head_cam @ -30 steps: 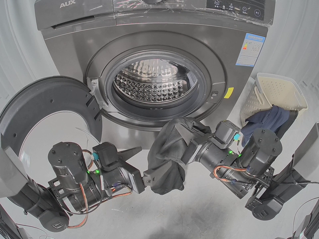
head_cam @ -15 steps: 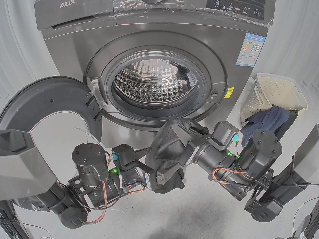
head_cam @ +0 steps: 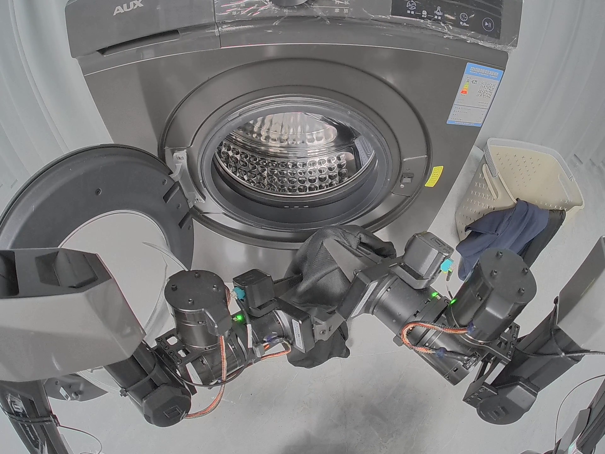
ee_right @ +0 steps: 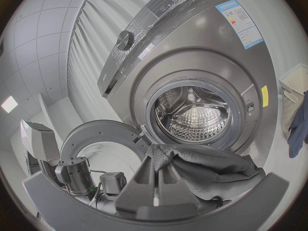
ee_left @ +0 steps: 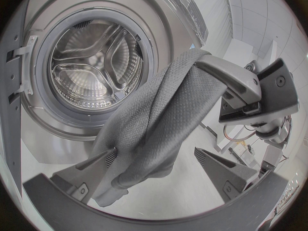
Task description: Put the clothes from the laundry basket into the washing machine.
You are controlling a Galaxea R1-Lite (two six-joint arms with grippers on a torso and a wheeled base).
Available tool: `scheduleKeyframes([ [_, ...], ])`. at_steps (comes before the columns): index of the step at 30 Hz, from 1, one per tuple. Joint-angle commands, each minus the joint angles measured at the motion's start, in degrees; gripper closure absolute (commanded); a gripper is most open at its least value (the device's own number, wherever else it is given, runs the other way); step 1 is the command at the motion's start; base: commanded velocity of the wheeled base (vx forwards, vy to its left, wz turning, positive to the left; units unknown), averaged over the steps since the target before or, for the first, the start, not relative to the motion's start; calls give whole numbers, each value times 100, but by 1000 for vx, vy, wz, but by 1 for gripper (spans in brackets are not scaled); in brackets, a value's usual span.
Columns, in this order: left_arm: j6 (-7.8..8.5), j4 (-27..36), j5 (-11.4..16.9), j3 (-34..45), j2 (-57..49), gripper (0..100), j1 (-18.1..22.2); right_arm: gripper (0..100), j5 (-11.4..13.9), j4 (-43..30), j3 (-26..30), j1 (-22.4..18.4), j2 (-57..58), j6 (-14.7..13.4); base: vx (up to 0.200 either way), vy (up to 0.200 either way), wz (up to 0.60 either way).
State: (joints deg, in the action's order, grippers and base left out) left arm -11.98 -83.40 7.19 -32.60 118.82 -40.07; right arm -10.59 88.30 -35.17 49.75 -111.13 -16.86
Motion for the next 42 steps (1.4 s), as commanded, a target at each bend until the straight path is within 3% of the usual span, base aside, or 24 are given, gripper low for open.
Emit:
scheduleKeyframes([
  [1,-6,-36,-34,-150,124,0,-10,100,-4,12,10,0,-14,-2,0,0,0],
  [3,-15,-54,-51,-194,62,0,-10,100,-4,21,10,0,-23,-2,0,0,0],
  [4,-15,-54,-51,-186,45,100,-10,100,-4,21,10,0,-23,-2,0,0,0],
  [16,-6,-186,-139,-89,-105,100,-18,100,-4,21,1,-9,-76,-2,0,0,0],
  [25,29,-98,-130,729,-1195,100,8,100,-4,21,-16,-106,-190,7,0,0,0],
  [30,38,-142,-60,1186,-1696,100,122,100,-4,21,19,-115,-172,-2,0,0,0],
  [37,56,-203,45,1379,-1775,100,-80,100,-4,30,107,-44,-155,-2,0,0,0],
  [42,56,-230,283,1511,-1775,100,-185,100,-4,30,98,-44,-146,-2,0,0,0],
])
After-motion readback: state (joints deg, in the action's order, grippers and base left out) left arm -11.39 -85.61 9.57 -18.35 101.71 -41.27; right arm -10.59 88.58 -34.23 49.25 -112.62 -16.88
